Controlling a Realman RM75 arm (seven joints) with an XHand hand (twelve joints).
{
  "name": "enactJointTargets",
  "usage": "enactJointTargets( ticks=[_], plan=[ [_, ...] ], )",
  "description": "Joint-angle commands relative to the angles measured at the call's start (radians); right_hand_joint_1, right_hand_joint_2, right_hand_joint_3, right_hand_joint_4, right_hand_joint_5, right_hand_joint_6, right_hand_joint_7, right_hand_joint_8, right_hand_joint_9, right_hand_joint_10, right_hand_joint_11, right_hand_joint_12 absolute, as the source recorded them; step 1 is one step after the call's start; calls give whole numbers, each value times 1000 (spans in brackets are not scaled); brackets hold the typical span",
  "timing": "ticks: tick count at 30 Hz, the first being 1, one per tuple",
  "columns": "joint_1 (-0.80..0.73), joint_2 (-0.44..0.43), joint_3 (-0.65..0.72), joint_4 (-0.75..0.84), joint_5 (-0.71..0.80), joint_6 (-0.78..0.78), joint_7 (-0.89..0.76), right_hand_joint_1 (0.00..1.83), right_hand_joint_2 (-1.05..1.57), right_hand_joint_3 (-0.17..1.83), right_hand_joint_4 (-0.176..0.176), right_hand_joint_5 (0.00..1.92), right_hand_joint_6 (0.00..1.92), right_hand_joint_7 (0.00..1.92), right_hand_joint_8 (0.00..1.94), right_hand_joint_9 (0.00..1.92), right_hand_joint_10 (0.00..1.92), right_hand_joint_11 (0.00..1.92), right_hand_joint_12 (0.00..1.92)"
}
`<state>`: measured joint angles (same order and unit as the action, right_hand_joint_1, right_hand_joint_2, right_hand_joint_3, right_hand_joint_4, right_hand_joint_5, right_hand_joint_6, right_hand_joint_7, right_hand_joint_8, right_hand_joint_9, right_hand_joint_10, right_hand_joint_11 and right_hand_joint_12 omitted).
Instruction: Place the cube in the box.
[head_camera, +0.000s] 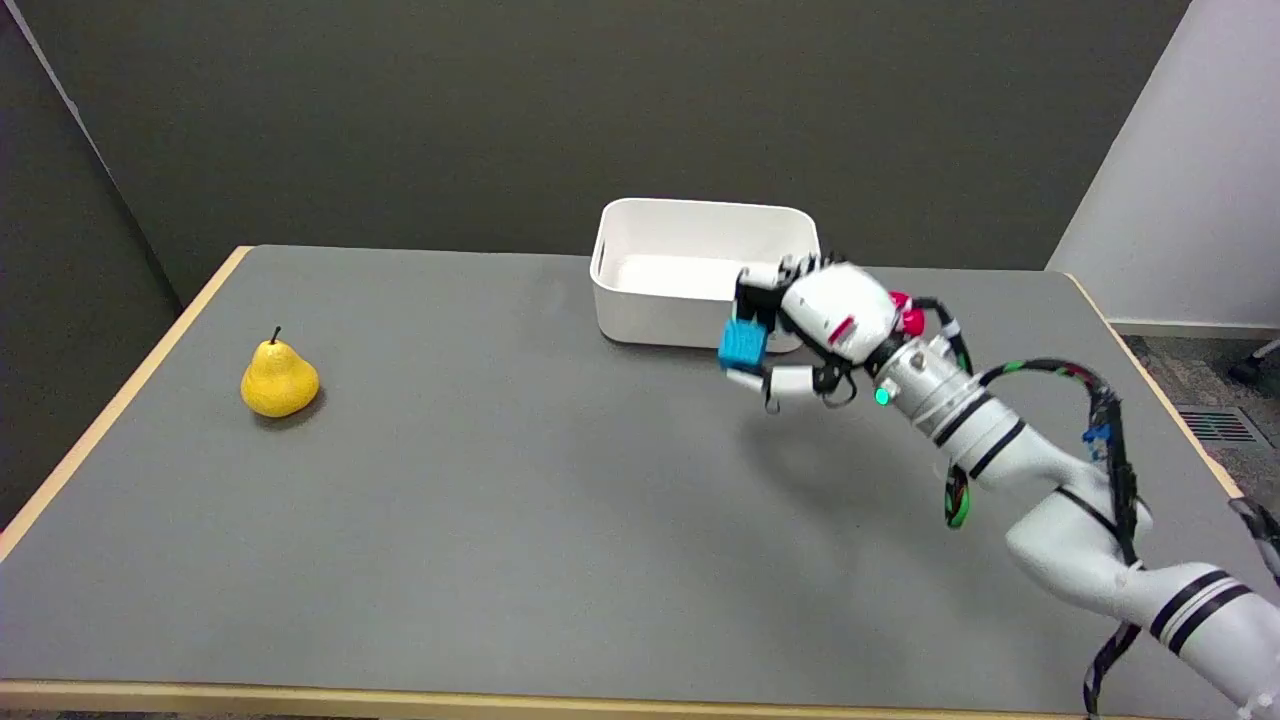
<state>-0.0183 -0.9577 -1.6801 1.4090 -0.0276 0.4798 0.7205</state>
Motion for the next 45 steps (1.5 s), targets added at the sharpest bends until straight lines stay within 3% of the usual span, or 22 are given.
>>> enactJointTargets(
  ticks=[1, 10, 21, 26, 34, 37, 39, 40, 41, 42, 45],
  plan=[
    [207, 33, 50, 176, -3, -68, -171, 1195, 894, 708, -103, 706, 1444, 894, 1519, 879, 1693, 489, 1921],
    [499, -17, -145, -72, 4, -120, -176, 1199, 908, 689, -118, 702, 1430, 882, 1546, 855, 1735, 426, 1921],
    [813, -119, -393, -592, 20, -119, -98, 1176, 990, 571, -109, 657, 1449, 835, 1578, 841, 1795, 370, 1921],
    [851, -148, -408, -730, 20, -98, -77, 1163, 1024, 539, -107, 627, 1480, 806, 1613, 818, 1830, 258, 1921],
    [834, -146, -411, -761, 21, -100, -49, 1147, 1064, 500, -102, 591, 1515, 773, 1653, 776, 1859, 161, 1921],
    [808, -140, -402, -747, 62, -127, 85, 1132, 1092, 459, -79, 575, 1543, 759, 1639, 720, 1867, 86, 1921],
    [793, -135, -401, -735, 113, -139, 110, 953, 890, 753, -38, 483, 1251, 685, 1159, 695, 1554, 125, 1909],
    [784, -132, -400, -723, 117, -141, 110, 802, 770, 908, -12, 384, 964, 547, 819, 571, 1265, 144, 1763],
    [782, -131, -400, -718, 116, -141, 109, 627, 701, 965, 15, 242, 600, 297, 502, 297, 912, 129, 1440],
    [776, -128, -400, -710, 116, -138, 109, 532, 663, 993, 30, 162, 413, 158, 326, 146, 725, 111, 1264],
    [757, -123, -399, -686, 116, -132, 109, 484, 634, 980, 37, 114, 393, 83, 174, 70, 670, 63, 1187]
  ],
)
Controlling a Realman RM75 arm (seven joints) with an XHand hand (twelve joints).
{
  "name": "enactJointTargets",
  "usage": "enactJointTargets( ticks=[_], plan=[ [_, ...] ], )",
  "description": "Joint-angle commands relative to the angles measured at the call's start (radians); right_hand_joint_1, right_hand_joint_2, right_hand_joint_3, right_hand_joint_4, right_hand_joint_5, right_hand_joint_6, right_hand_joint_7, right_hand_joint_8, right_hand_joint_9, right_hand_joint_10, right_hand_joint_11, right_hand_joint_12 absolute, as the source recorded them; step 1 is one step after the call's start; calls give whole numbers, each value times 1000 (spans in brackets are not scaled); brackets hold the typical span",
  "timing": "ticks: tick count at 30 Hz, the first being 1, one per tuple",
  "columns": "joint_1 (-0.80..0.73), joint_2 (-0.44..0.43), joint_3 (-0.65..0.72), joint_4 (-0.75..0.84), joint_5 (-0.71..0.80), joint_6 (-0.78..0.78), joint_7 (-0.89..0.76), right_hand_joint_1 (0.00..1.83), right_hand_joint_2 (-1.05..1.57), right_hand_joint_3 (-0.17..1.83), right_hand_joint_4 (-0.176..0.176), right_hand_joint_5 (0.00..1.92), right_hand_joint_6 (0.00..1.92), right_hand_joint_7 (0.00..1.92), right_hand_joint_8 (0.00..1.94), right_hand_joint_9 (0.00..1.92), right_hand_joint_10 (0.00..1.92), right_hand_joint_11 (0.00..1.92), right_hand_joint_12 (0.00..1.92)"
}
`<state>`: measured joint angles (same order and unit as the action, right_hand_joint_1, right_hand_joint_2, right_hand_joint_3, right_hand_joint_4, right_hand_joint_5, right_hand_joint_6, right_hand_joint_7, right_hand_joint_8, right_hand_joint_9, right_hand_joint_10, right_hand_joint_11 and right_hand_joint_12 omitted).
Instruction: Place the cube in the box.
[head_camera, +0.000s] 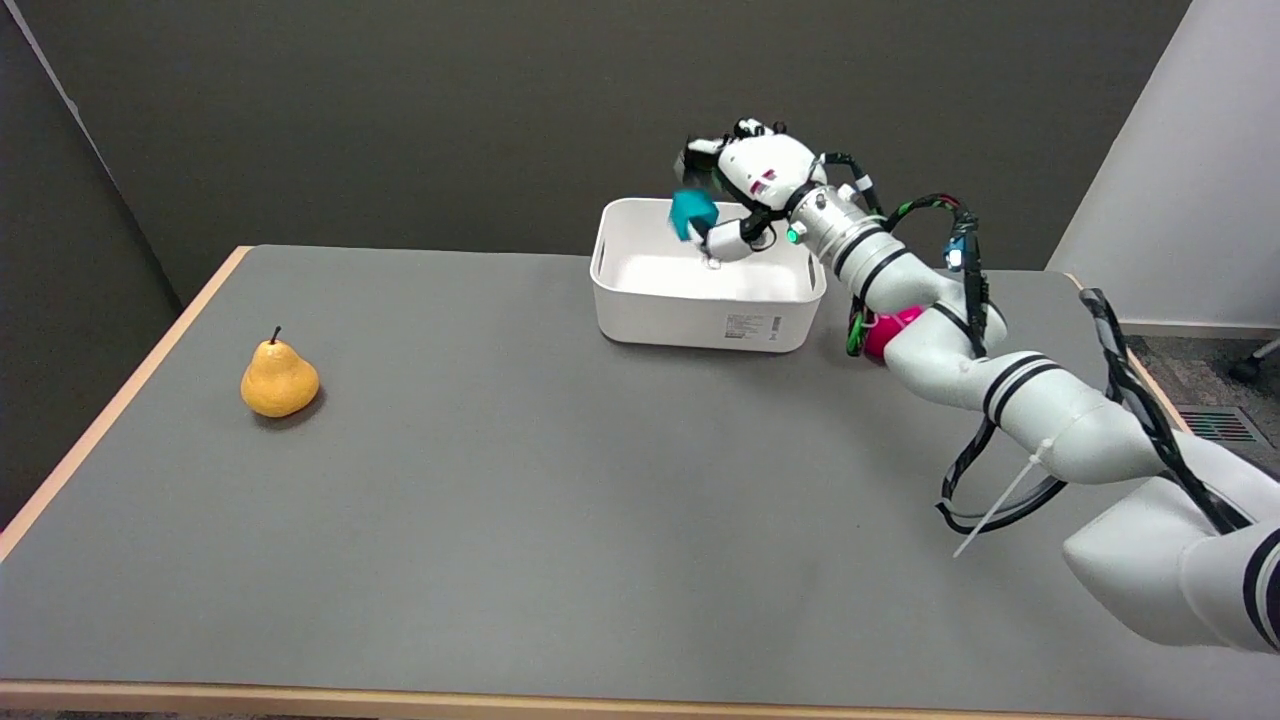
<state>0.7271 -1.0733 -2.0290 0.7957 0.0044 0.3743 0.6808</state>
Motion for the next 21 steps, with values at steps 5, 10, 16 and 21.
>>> enactJointTargets(
  ticks=[5, 10, 16, 21],
  plan=[
    [-50, 12, -12, 17, 84, -13, 139, 438, 614, 965, 35, 87, 383, 51, 73, 47, 656, 68, 1168],
    [-214, 41, 136, 261, 130, 114, 100, 413, 608, 952, 40, 84, 382, 39, 89, 70, 671, 91, 1215],
    [-487, 84, 243, 526, 333, 353, 109, 444, 672, 854, 34, 127, 334, 118, 263, 198, 830, 181, 1392],
    [-732, 141, 234, 681, 510, 559, 101, 401, 685, 887, 27, 204, 415, 287, 359, 301, 908, 257, 1472]
  ],
)
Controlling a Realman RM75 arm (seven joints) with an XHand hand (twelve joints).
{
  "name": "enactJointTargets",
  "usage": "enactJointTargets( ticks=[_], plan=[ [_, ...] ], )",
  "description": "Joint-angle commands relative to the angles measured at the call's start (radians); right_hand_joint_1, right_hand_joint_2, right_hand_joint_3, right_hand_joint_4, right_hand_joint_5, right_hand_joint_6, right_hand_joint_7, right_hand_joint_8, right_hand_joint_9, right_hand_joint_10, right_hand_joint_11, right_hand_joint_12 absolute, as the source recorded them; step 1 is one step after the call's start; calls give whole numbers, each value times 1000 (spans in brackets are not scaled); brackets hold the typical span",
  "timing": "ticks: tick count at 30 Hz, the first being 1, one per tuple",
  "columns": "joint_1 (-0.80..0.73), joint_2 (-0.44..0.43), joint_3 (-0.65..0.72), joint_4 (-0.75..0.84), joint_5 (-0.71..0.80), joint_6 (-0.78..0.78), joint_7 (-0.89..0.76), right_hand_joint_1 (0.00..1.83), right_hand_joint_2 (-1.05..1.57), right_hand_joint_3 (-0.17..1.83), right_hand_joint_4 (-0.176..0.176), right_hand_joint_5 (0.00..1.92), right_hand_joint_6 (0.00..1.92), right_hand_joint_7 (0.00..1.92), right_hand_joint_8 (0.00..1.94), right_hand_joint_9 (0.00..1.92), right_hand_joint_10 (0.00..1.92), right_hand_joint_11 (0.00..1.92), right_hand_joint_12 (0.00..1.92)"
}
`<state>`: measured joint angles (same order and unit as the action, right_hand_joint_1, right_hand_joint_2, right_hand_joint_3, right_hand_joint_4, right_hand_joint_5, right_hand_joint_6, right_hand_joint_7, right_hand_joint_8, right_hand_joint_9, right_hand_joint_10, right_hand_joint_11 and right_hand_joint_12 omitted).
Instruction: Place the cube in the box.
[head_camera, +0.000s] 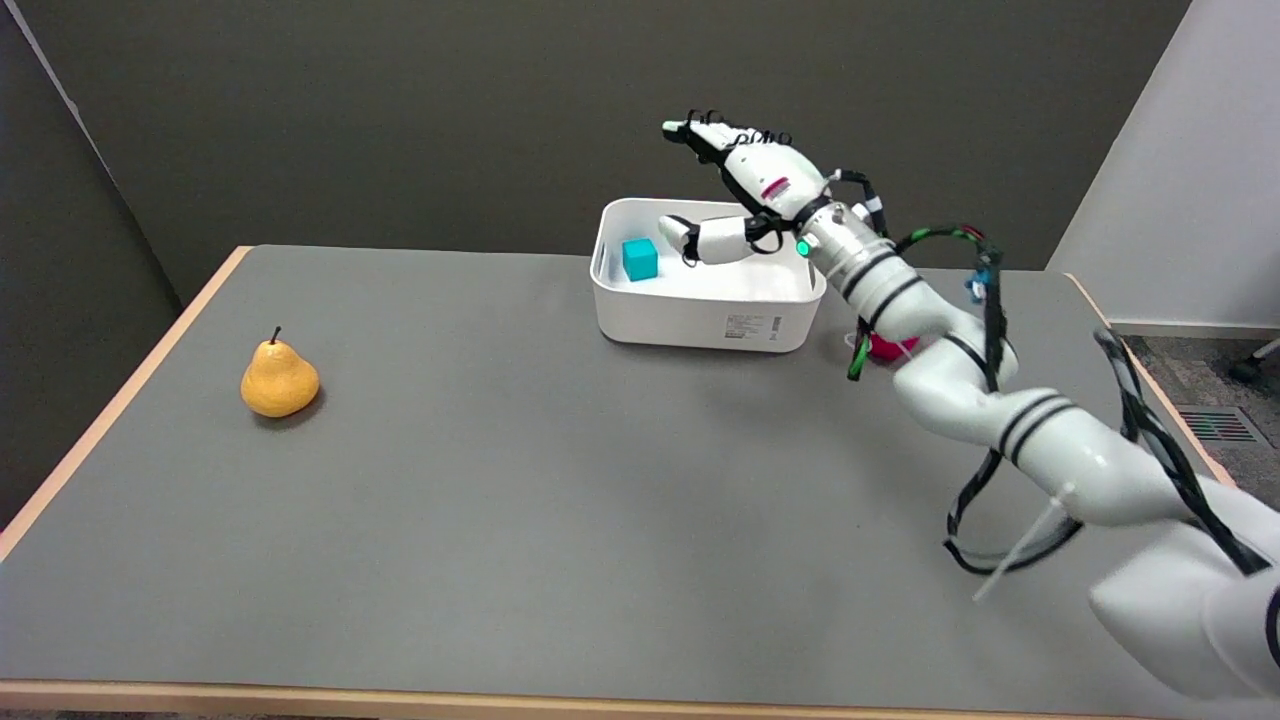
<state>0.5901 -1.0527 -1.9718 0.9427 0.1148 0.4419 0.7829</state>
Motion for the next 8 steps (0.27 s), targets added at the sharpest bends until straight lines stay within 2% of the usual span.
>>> enactJointTargets(
  ticks=[1, 3, 8],
  plan=[
    [-619, 123, 172, 541, 412, 513, -1, 381, 668, 931, 26, 215, 443, 308, 398, 320, 895, 266, 1485],
    [-704, 125, 167, 559, 436, 578, -1, 388, 701, 867, 25, 235, 448, 346, 394, 321, 943, 282, 1498],
    [-760, 118, 164, 558, 439, 652, 3, 388, 717, 841, 25, 255, 466, 385, 418, 360, 1001, 320, 1541]
  ],
)
